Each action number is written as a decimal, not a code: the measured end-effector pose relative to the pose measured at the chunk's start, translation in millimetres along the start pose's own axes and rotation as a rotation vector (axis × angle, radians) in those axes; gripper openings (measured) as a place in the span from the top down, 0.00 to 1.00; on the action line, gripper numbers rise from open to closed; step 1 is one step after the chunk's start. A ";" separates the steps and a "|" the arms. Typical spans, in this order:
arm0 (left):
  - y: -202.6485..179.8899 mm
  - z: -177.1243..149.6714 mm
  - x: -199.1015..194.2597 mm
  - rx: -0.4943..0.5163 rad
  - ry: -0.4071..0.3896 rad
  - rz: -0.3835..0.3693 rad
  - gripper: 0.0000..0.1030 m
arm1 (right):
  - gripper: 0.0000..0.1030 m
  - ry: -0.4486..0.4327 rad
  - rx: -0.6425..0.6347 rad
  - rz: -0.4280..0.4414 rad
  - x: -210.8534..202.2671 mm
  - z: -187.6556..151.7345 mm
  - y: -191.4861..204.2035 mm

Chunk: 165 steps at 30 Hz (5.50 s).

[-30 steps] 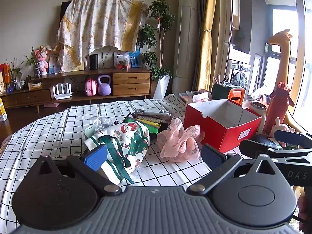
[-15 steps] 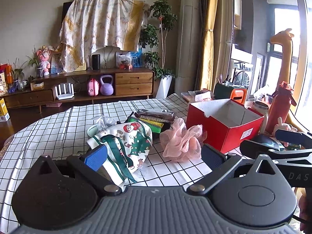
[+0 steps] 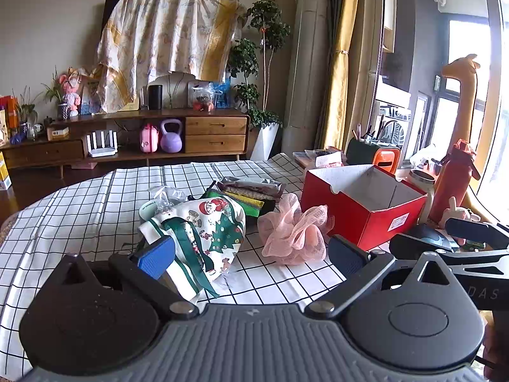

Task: Organize soft objects

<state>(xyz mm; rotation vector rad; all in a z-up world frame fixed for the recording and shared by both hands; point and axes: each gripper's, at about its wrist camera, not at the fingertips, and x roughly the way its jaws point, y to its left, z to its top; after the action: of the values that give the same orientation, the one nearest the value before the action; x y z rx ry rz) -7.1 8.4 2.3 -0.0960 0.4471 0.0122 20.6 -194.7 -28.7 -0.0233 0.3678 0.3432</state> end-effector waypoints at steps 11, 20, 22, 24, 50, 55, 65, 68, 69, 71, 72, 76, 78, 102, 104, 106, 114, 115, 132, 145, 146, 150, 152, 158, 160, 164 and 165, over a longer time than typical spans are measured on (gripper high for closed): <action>5.4 -0.7 5.5 -0.033 0.011 -0.016 0.00 | 0.00 0.007 0.001 0.007 2.6 0.9 -3.8; 14.3 -0.8 16.0 -0.053 0.008 -0.002 0.00 | 0.00 0.027 -0.009 0.019 14.6 0.4 -5.8; 16.9 0.2 21.5 -0.050 0.007 -0.005 0.00 | 0.00 0.039 -0.016 0.029 20.6 0.1 -5.6; 18.8 0.7 28.1 -0.038 0.011 0.006 0.00 | 0.00 0.056 -0.022 0.035 28.6 -0.5 -5.9; 75.1 0.7 146.8 -0.037 0.110 0.202 0.00 | 0.02 0.187 -0.095 0.061 155.7 -7.3 -21.6; 93.1 -5.2 166.9 -0.083 0.144 0.222 0.00 | 0.01 0.227 -0.100 0.079 184.3 -13.3 -21.6; 102.9 -17.6 189.7 -0.120 0.187 0.127 0.00 | 0.01 0.250 -0.038 0.096 230.6 -22.4 -20.4; 104.3 -20.5 194.9 -0.130 0.195 0.118 0.00 | 0.01 0.262 -0.023 0.101 240.2 -25.5 -20.4; 104.8 -21.5 195.7 -0.131 0.198 0.121 0.00 | 0.01 0.269 -0.023 0.102 243.2 -27.1 -20.6; 104.4 -23.0 196.7 -0.130 0.197 0.126 0.00 | 0.01 0.277 -0.028 0.098 246.1 -29.5 -20.6; 104.1 -23.4 197.5 -0.130 0.194 0.127 0.01 | 0.02 0.277 -0.029 0.095 246.6 -30.1 -20.3; 102.3 -21.9 194.7 -0.137 0.173 0.128 0.11 | 0.12 0.281 -0.026 0.089 246.9 -30.7 -20.7; 100.4 -21.1 193.3 -0.132 0.174 0.130 0.24 | 0.19 0.283 -0.030 0.084 246.5 -30.9 -20.6; 42.0 6.6 146.2 0.044 0.018 0.118 0.92 | 0.84 0.179 -0.055 0.062 196.8 -10.2 -42.7; 36.7 10.7 141.5 0.051 0.001 0.113 0.92 | 0.84 0.168 -0.054 0.077 186.7 -5.4 -46.7; 31.9 14.4 136.7 0.058 -0.012 0.103 0.93 | 0.84 0.162 -0.050 0.094 177.4 -0.4 -50.2; 18.4 28.2 125.3 0.077 -0.043 0.068 0.95 | 0.84 0.136 -0.035 0.142 144.0 21.0 -66.1; 17.1 30.5 123.5 0.075 -0.046 0.065 0.95 | 0.84 0.133 -0.033 0.146 140.0 23.3 -68.0; -11.4 105.4 116.0 0.073 -0.111 -0.105 0.95 | 0.84 0.063 -0.009 0.132 115.0 71.3 -117.2; -54.7 180.0 142.5 0.080 -0.169 -0.264 0.95 | 0.84 0.063 0.045 0.047 135.6 90.9 -181.0; -61.7 183.8 147.3 0.082 -0.170 -0.278 0.95 | 0.84 0.067 0.047 0.041 138.7 92.2 -185.7; -89.7 192.7 167.4 0.099 -0.182 -0.331 0.95 | 0.84 0.084 0.056 0.004 147.4 89.6 -206.9; -102.7 196.9 180.4 0.087 -0.175 -0.365 0.95 | 0.84 0.096 0.057 -0.016 154.4 88.5 -214.3; -137.4 201.1 216.3 0.058 -0.151 -0.457 0.95 | 0.84 0.131 0.079 -0.059 175.9 78.7 -236.8; -147.8 200.6 228.0 0.043 -0.145 -0.490 0.95 | 0.84 0.146 0.087 -0.070 180.8 74.0 -242.8; -163.9 202.0 251.0 0.009 -0.140 -0.552 0.95 | 0.84 0.171 0.085 -0.092 190.3 67.7 -252.8; -167.3 200.7 257.4 0.003 -0.140 -0.565 0.95 | 0.84 0.177 0.084 -0.095 193.5 67.3 -255.9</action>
<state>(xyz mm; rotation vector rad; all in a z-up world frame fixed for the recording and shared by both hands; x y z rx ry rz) 317.0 -141.4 86.2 -0.2141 0.2677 -0.5344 298.8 -367.3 -45.0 0.0110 0.5542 0.2316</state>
